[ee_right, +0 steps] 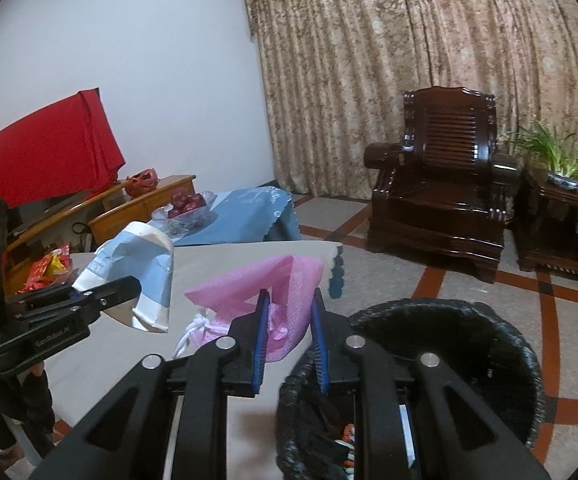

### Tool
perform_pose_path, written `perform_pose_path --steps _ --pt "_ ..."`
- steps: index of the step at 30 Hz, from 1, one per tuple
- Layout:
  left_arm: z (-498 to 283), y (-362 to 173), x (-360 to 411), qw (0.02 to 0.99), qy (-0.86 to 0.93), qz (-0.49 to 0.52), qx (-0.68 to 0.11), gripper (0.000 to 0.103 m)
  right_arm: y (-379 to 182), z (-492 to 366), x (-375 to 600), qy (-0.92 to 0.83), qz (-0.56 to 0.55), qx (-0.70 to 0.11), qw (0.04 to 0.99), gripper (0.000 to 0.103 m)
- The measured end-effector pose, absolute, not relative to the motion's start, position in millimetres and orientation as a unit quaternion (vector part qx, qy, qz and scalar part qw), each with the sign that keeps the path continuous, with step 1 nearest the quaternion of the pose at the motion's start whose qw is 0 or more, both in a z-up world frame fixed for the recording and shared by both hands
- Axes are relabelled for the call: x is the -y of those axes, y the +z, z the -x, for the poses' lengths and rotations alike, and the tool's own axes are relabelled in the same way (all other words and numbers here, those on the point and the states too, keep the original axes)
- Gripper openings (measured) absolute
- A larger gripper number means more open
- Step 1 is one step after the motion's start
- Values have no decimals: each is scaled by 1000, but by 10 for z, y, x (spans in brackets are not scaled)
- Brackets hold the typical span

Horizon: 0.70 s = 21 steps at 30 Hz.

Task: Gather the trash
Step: 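Lift the paper cup and pink mask and carry both over the bin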

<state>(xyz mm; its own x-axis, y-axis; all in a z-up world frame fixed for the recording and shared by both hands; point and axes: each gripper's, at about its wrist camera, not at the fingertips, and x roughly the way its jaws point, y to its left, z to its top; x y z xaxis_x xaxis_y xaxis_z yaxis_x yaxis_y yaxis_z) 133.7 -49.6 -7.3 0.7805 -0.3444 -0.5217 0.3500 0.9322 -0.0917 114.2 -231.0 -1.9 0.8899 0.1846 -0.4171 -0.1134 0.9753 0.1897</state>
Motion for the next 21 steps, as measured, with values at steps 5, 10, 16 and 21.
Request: perform_pose_path --steps 5,10,16,21 --pt "-1303 -112 687 939 -199 -11 -280 16 -13 -1012 2512 56 -84 -219 971 20" --pt "-1293 -176 936 934 -219 -16 -283 16 -30 -883 2752 32 -87 -218 971 20" --pt "-1285 -276 1327 924 -252 -27 -286 16 -66 -750 3049 0 -95 -220 971 20" --pt "-1297 -409 1621 915 -276 -33 -292 16 -165 -657 3333 -30 -100 -227 968 20"
